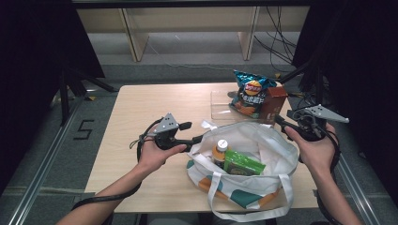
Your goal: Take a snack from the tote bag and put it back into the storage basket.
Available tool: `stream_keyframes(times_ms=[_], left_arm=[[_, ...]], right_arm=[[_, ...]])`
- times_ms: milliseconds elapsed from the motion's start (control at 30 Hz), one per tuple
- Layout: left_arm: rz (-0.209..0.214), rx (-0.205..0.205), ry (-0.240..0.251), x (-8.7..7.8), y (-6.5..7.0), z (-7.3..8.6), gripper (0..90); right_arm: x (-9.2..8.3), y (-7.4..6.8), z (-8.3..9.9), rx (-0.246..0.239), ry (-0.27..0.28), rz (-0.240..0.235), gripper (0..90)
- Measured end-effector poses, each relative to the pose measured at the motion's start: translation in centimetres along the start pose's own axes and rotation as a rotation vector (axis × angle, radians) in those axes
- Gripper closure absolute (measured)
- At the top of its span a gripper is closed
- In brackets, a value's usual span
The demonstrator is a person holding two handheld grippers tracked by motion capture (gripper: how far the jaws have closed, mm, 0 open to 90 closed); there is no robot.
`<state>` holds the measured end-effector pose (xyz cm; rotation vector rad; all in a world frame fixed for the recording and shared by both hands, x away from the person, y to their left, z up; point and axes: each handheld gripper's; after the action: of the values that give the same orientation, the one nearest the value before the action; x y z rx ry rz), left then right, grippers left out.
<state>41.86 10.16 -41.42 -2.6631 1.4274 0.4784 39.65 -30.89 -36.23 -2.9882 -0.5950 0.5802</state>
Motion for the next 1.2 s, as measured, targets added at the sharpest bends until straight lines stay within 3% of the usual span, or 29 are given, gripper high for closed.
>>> stream_keyframes(times_ms=[167, 200, 267, 333, 367, 400, 500, 533, 633, 667, 800, 867, 900, 933, 967, 1000, 1033, 1133, 1167, 1200], left_arm=[[-0.001, 0.000, -0.002, -0.1, 0.0, 0.0, 30.9], [-0.003, 0.001, -0.001, -0.1, -0.1, 0.0, 30.9], [-0.005, 0.002, -0.001, -0.1, -0.1, 0.0, 30.8], [-0.006, -0.002, 0.001, -0.2, -0.1, 0.0, 30.9], [-0.007, -0.002, 0.001, -0.2, -0.1, 0.0, 30.8], [-0.005, 0.001, 0.001, -0.2, -0.1, 0.0, 30.8], [-0.005, 0.005, -0.002, -0.2, -0.1, -0.1, 30.8], [-0.005, 0.004, -0.002, -0.2, -0.1, -0.1, 30.8], [-0.004, 0.007, -0.006, -0.2, -0.1, 0.0, 30.8], [-0.010, -0.026, -0.018, -0.3, 0.2, 0.0, 30.9], [-0.011, -0.033, -0.018, -0.4, 0.2, 0.0, 30.8], [-0.011, -0.036, -0.018, -0.4, 0.3, 0.0, 30.7], [-0.011, -0.037, -0.018, -0.4, 0.3, 0.0, 30.8], [-0.003, 0.004, -0.003, -0.2, 0.0, -0.1, 30.7], [-0.001, 0.007, -0.002, -0.2, 0.0, -0.1, 30.7], [-0.001, 0.006, -0.002, -0.2, 0.0, -0.1, 30.7], [-0.001, 0.005, -0.002, -0.2, 0.0, -0.1, 30.7], [0.000, 0.004, -0.001, -0.2, 0.1, -0.1, 30.7], [-0.001, 0.005, -0.001, -0.2, 0.1, -0.1, 30.7], [-0.001, 0.006, -0.001, -0.2, 0.0, -0.1, 30.7]], right_arm=[[-0.5, -0.6, 0.1, -0.003, 0.008, -0.035, 47.8], [-0.7, -0.8, 0.1, -0.014, -0.014, -0.062, 48.4], [-0.7, -0.8, 0.1, -0.061, -0.001, -0.088, 48.6], [-1.0, -1.2, 0.1, -0.042, -0.022, -0.107, 48.7], [-0.9, -1.1, 0.2, -0.067, -0.009, -0.113, 48.7], [-1.0, -1.5, 0.2, -0.038, -0.016, -0.123, 48.7], [-1.1, -1.8, 0.5, -0.054, -0.024, -0.142, 48.7], [-1.3, -2.1, 0.6, -0.032, -0.048, -0.147, 48.6], [-1.3, -2.5, 0.9, -0.069, -0.047, -0.179, 48.6], [-1.5, -2.9, 1.0, -0.059, -0.057, -0.178, 48.6], [-1.7, -3.5, 1.4, -0.079, -0.072, -0.215, 48.5], [-2.2, -4.2, 1.6, -0.050, -0.096, -0.231, 48.6], [-2.0, -4.0, 1.7, -0.092, -0.079, -0.240, 48.6], [-2.0, -4.3, 1.8, -0.087, -0.079, -0.249, 48.7], [-2.3, -4.7, 1.9, -0.064, -0.099, -0.262, 48.9], [-2.3, -4.9, 2.0, -0.077, -0.098, -0.266, 49.1], [-2.3, -4.9, 2.1, -0.118, -0.086, -0.270, 49.3], [-2.7, -5.7, 2.4, -0.083, -0.124, -0.304, 49.9], [-2.6, -5.6, 2.5, -0.116, -0.109, -0.299, 50.1], [-2.8, -5.9, 2.7, -0.091, -0.133, -0.308, 50.6]])
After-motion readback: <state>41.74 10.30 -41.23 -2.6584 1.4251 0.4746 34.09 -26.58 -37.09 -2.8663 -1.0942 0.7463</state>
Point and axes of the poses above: each handheld gripper's, and its own axes: x roughly forward along the jaws, z roughly out of its underside, y roughly to its right
